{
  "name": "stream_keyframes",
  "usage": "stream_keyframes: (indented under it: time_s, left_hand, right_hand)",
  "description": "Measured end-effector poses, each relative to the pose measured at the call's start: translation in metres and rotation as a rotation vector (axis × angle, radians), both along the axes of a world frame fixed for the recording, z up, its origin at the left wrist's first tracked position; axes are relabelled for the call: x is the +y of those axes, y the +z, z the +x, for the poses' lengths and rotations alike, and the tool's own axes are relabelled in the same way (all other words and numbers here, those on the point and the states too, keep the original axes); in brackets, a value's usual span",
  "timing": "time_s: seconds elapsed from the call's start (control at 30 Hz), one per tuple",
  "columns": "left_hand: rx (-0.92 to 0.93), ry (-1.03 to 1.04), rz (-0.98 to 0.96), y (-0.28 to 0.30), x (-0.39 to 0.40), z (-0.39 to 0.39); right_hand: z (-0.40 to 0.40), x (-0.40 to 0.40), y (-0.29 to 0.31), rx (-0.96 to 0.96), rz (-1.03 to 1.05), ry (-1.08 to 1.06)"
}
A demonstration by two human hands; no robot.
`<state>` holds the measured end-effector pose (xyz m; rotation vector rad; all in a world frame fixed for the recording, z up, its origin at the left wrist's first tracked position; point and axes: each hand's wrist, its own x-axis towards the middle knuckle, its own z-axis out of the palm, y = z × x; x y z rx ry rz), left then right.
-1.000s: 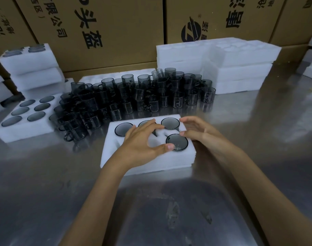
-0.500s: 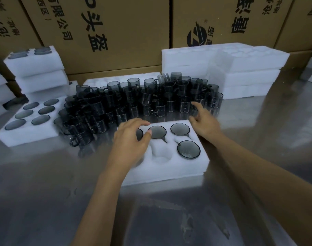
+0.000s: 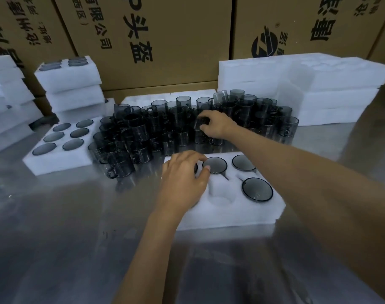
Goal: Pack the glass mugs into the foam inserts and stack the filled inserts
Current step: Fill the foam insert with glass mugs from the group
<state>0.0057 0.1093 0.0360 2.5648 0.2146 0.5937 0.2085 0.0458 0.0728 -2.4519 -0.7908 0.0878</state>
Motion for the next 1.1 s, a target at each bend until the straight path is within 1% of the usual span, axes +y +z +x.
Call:
stream_keyframes:
  time_s: [0.1, 0.17, 0.27, 0.37, 0.43, 0.5, 0.57, 0.63, 0.7, 0.77, 0.9, 1.0, 1.1]
  left_hand:
    - [0.01, -0.002, -0.004, 0.0, 0.0, 0.0]
    - [0.012, -0.003, -0.024, 0.001, 0.001, 0.0]
    - [-0.015, 0.008, -0.145, 0.003, 0.0, 0.0]
    - [-0.117, 0.033, -0.357, 0.006, 0.0, -0.001]
    - [-0.201, 0.056, -0.437, 0.008, 0.002, -0.002]
    - [-0.238, 0.018, -0.484, 0.011, 0.002, -0.003]
    - [-0.22, -0.065, -0.467, 0.013, 0.002, -0.004]
    - [-0.18, -0.14, -0.415, 0.015, 0.0, -0.005]
    - [-0.142, -0.187, -0.432, 0.019, -0.002, -0.007]
    - [-0.122, -0.207, -0.455, 0.024, -0.004, -0.009]
    - [-0.098, -0.201, -0.394, 0.029, -0.007, -0.013]
    - [-0.056, -0.218, -0.346, 0.029, -0.008, -0.016]
    - [-0.005, -0.255, -0.244, 0.029, -0.013, -0.016]
  right_hand:
    - [-0.004, 0.004, -0.011, -0.128, 0.022, -0.113]
    - [-0.01, 0.0, -0.012, -0.208, 0.04, -0.126]
    - [-0.025, -0.018, -0.005, -0.388, 0.045, -0.07]
    - [-0.05, -0.046, 0.002, -0.549, 0.069, 0.002]
    - [-0.071, -0.064, 0.002, -0.619, 0.112, 0.053]
    - [-0.092, -0.079, -0.001, -0.634, 0.136, 0.117]
    - [-0.11, -0.091, -0.007, -0.584, 0.157, 0.162]
    - [-0.122, -0.1, -0.011, -0.453, 0.231, 0.146]
    - [-0.13, -0.108, -0.014, -0.337, 0.308, 0.104]
    - [-0.137, -0.113, -0.018, -0.242, 0.39, 0.101]
    - [-0.153, -0.117, -0.019, -0.001, 0.602, 0.198]
    - [-0.156, -0.12, -0.016, 0.109, 0.661, 0.254]
    - [-0.156, -0.127, -0.018, 0.17, 0.637, 0.253]
